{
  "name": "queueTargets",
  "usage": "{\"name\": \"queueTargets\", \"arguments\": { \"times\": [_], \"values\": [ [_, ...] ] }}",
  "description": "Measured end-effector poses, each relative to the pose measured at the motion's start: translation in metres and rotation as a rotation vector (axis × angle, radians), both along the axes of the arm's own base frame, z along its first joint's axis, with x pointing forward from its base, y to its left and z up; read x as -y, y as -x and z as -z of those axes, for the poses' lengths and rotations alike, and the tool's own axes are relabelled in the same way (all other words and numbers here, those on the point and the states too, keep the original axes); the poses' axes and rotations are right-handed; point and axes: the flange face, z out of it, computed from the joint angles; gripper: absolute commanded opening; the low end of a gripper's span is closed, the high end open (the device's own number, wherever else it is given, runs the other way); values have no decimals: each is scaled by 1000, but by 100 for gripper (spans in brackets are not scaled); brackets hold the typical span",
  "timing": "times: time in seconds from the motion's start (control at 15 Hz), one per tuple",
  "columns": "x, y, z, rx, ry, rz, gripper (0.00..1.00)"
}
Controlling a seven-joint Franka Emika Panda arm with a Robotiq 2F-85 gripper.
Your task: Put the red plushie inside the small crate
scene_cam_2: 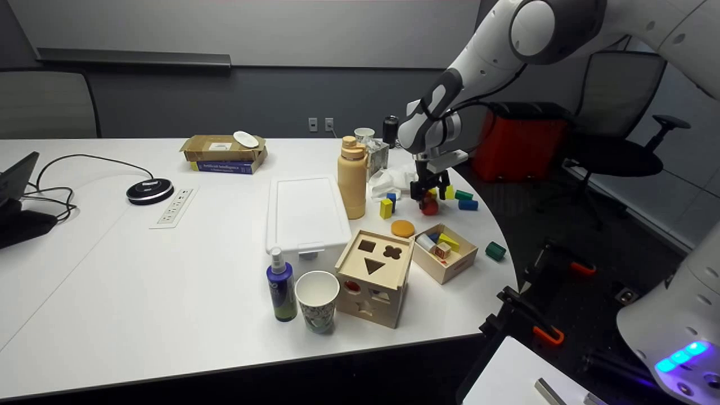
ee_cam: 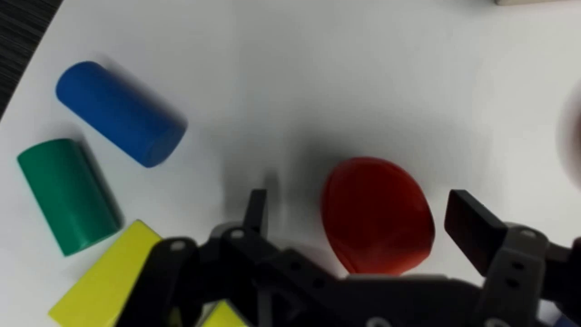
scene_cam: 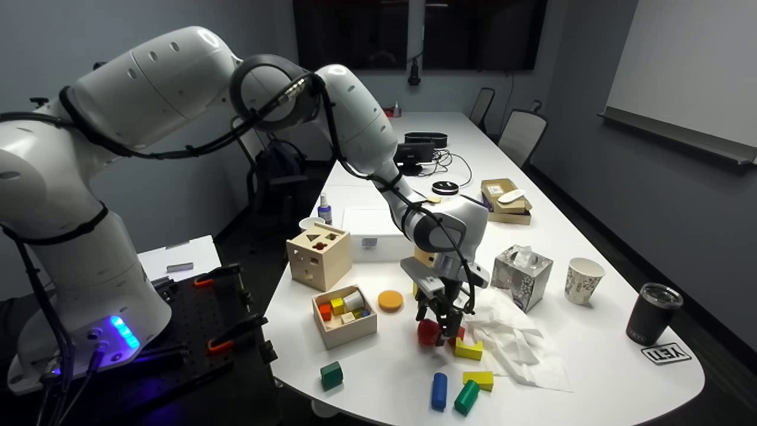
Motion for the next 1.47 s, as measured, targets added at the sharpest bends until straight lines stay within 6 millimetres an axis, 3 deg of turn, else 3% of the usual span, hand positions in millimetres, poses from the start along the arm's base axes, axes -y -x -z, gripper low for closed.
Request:
{"name": "queueTargets", "arguments": {
  "times": [0.2, 0.47, 0.6, 0.87, 1.07, 1.47],
  "values": [
    [-6, -2, 0, 3, -5, -6, 60],
    [-6, -2, 1, 2, -6, -5, 27],
    [-6, -2, 1, 3, -6, -5, 17],
    [-9, -4, -2, 6, -4, -12, 12],
    [-23, -3, -10, -3, -5, -34, 12],
    [-79, 26, -67, -89, -9, -122, 12]
  ]
}}
